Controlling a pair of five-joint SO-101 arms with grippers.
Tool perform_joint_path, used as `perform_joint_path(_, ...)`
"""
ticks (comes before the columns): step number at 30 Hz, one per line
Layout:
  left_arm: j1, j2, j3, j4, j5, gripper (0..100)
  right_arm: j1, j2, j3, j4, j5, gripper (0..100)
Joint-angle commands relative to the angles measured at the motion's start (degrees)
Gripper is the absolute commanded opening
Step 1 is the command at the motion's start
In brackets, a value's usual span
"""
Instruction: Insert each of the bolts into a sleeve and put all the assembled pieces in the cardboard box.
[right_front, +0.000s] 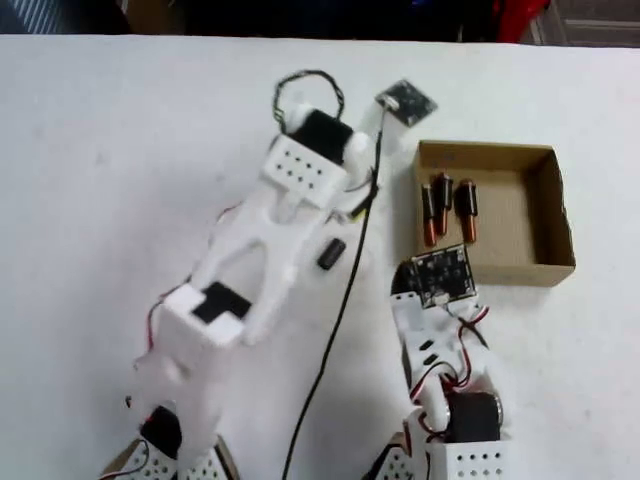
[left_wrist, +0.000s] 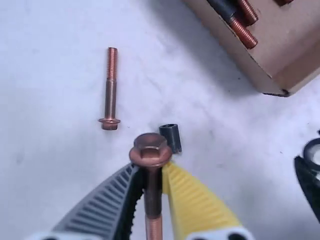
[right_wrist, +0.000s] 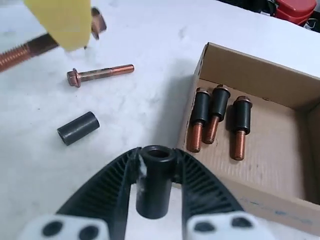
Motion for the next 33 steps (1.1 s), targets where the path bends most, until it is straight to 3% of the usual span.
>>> perform_joint_path(1, -0.92, -11.91, 5.10, 0.44, 0.62, 2, -2.86, -0.66, -0.70, -1.45, 0.00, 1.7)
perform_joint_path(12, -4.18, -37.76, 24.35, -1.58, 0.53, 2, -14.55, -0.66, -1.05, -1.80, -0.35, 1.7)
perform_joint_path(18, -7.25, -49.45, 33.41, -7.30, 0.53, 2, -22.29, -0.66, -0.79, -5.93, -0.44, 1.7)
perform_joint_path(27, -6.90, -67.56, 56.35, -29.80, 0.62, 2, -24.13, -0.57, -0.70, -11.12, -0.97, 1.6)
perform_joint_path(33, -6.37, -78.81, 73.49, -50.37, 0.62, 2, -24.13, -0.57, -0.70, -14.99, -11.08, 1.6)
